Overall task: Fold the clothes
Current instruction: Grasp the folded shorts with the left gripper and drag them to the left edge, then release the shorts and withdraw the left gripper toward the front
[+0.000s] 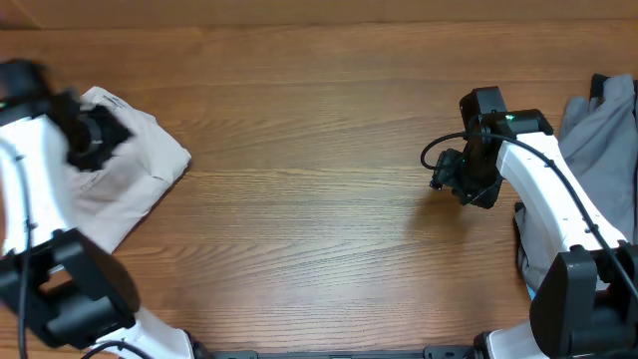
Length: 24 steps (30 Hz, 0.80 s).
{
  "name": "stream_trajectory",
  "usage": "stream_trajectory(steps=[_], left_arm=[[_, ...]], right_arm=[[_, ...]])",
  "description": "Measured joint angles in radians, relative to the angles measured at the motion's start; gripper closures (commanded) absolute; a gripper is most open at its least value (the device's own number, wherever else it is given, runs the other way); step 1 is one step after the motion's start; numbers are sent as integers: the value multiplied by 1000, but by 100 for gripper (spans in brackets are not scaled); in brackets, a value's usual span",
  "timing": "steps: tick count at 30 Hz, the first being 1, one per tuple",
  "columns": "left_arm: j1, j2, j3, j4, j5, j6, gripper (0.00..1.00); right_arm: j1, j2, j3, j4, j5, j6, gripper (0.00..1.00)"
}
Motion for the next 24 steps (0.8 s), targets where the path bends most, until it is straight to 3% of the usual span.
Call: stream_trajectory(steps=[6, 12, 16, 20, 24], left_arm=[[-235, 85, -59, -47, -161, 23, 47], [-275, 216, -95, -3, -247, 19, 44], [-258, 254, -97, 100, -292, 16, 34], [-244, 266, -101, 289, -321, 34, 16], [-237, 267, -101, 431, -338, 67, 10]], right_arm=[[0, 0, 0, -11, 0, -1, 34], [0, 0, 0, -19, 0, -2, 34], [0, 0, 0, -19, 0, -1, 34], [0, 0, 0, -19, 0, -1, 34], [0, 0, 0, -19, 0, -1, 34]])
